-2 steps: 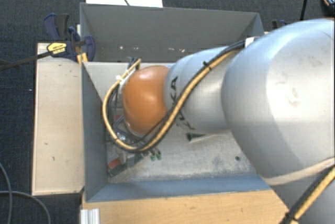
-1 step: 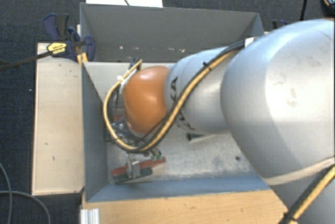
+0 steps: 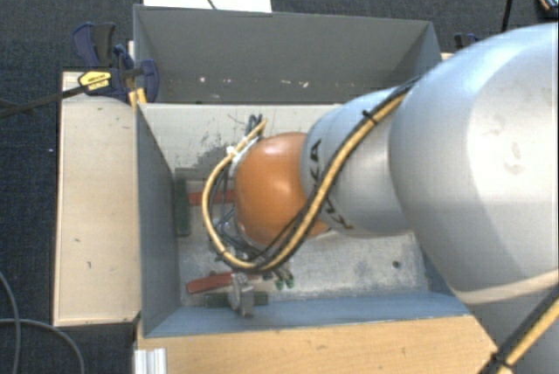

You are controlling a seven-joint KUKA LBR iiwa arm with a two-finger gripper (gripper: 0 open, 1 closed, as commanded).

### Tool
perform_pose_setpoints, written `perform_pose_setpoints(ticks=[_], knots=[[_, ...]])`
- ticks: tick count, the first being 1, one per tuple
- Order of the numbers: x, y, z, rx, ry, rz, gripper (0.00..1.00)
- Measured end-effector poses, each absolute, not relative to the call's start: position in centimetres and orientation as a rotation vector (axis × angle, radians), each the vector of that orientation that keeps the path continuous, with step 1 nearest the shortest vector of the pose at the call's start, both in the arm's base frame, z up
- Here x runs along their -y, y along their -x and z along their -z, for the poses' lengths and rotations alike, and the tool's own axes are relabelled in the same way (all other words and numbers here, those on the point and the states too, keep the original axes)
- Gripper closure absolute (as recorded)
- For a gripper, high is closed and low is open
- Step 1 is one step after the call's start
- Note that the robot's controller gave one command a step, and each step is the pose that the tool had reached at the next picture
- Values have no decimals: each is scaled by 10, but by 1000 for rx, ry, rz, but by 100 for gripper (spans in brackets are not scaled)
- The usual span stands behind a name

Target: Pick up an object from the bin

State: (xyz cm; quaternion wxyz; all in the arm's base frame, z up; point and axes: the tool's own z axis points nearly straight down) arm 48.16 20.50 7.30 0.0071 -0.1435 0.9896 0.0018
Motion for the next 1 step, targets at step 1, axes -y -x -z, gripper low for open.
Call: perform_pose_setpoints(ticks=[1], knots=[[-206,-480,-74,-3106,439,-4,100]])
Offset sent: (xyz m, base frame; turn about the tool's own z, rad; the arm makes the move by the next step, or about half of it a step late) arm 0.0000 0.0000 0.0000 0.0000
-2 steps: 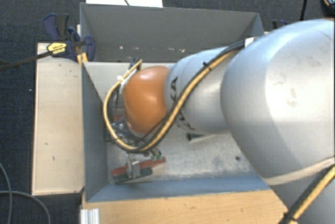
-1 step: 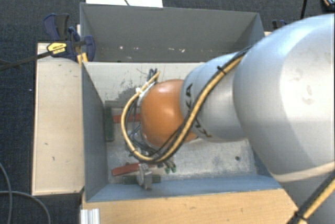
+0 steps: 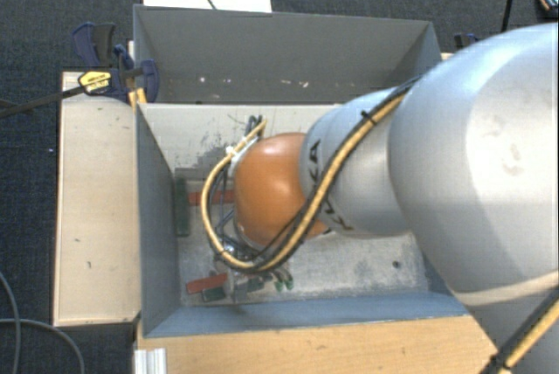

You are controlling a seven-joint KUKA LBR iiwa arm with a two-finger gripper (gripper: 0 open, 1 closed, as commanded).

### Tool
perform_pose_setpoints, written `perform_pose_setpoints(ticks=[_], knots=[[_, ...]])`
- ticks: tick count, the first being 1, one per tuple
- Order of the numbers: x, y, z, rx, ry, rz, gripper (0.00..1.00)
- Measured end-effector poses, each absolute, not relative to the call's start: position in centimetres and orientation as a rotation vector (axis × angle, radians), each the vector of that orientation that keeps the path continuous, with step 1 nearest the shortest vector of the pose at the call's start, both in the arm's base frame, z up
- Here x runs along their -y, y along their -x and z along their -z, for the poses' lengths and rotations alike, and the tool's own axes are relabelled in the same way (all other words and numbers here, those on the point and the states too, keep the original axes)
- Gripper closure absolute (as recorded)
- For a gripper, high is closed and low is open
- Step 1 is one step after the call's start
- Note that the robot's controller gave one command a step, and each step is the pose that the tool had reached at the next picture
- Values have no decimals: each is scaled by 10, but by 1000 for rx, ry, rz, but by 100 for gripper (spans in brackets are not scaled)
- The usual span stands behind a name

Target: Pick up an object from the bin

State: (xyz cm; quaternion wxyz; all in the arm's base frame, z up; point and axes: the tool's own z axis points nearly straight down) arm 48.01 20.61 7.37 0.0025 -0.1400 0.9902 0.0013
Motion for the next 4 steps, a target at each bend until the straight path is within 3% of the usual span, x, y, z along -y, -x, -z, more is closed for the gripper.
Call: perform_pose_setpoints(ticks=[1,2,3,4], knots=[[-211,-484,-75,-3110,391,-4,100],[-211,-485,-76,-3110,384,-5,0],[-211,-484,-75,-3112,383,-5,100],[-177,-528,-161,-3075,593,0,100]])
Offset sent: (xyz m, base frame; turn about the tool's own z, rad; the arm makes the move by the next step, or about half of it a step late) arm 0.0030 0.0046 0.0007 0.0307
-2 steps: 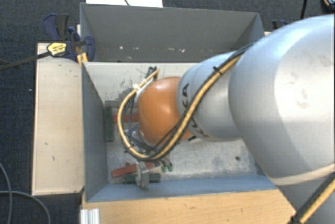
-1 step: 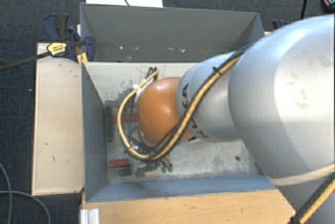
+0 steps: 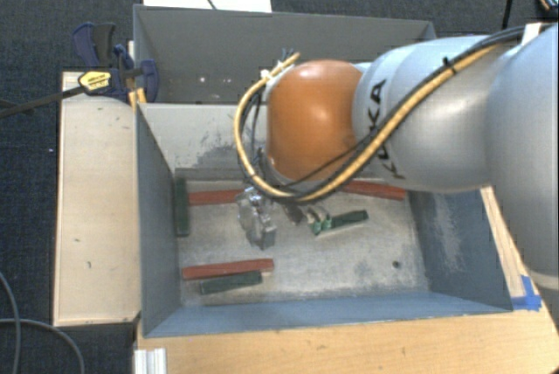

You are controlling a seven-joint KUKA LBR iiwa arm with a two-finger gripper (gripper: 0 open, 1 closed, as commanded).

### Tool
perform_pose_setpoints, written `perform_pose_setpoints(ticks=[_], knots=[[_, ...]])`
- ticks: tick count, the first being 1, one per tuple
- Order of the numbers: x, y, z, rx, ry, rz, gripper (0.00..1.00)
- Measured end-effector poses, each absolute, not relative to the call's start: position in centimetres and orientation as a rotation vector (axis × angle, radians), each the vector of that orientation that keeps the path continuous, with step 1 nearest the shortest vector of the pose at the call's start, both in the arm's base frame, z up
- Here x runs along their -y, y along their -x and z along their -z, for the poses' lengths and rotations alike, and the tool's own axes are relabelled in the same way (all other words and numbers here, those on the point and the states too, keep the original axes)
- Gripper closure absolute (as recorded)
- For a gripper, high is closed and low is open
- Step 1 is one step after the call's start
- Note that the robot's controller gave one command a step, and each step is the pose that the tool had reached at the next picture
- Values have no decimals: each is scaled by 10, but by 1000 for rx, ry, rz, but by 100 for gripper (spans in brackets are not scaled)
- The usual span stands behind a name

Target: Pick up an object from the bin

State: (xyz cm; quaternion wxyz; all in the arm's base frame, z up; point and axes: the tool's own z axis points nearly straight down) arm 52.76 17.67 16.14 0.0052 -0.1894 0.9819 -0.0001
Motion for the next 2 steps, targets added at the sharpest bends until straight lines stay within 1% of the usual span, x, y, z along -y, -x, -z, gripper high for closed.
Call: perform_pose_setpoints(ticks=[1,2], knots=[[-212,-506,-156,-3078,624,-5,100],[-210,-507,-156,-3079,615,-2,0]])
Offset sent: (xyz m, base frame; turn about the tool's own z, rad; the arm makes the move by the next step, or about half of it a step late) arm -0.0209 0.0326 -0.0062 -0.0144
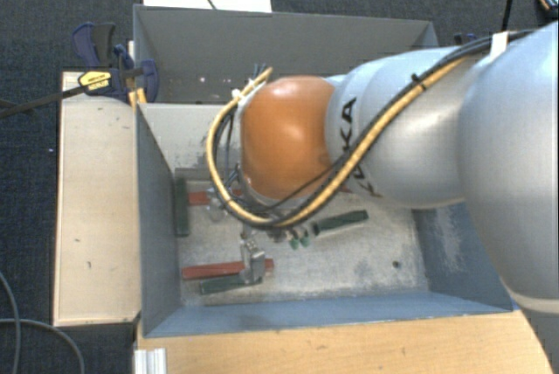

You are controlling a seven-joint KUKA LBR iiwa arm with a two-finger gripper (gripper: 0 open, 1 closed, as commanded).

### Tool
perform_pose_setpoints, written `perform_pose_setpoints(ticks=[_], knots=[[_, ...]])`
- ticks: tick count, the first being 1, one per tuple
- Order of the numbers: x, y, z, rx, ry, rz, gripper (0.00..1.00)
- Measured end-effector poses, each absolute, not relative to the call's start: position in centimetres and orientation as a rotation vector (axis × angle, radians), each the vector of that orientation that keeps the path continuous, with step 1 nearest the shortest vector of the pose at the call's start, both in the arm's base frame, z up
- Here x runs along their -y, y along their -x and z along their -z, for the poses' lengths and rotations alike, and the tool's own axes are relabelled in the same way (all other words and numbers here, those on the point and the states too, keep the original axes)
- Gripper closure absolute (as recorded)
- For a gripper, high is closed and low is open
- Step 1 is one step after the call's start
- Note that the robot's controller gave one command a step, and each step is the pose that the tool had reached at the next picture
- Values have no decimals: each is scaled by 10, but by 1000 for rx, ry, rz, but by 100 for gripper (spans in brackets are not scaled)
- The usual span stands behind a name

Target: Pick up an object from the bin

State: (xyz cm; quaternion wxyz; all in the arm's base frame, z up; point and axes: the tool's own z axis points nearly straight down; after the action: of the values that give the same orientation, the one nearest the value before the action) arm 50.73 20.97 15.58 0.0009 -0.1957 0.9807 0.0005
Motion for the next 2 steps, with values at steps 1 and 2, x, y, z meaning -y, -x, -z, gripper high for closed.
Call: perform_pose_setpoints(ticks=[1,2], knots=[[-209,-488,-69,-3028,813,-1,0],[-209,-487,-71,-3031,806,-3,100]])
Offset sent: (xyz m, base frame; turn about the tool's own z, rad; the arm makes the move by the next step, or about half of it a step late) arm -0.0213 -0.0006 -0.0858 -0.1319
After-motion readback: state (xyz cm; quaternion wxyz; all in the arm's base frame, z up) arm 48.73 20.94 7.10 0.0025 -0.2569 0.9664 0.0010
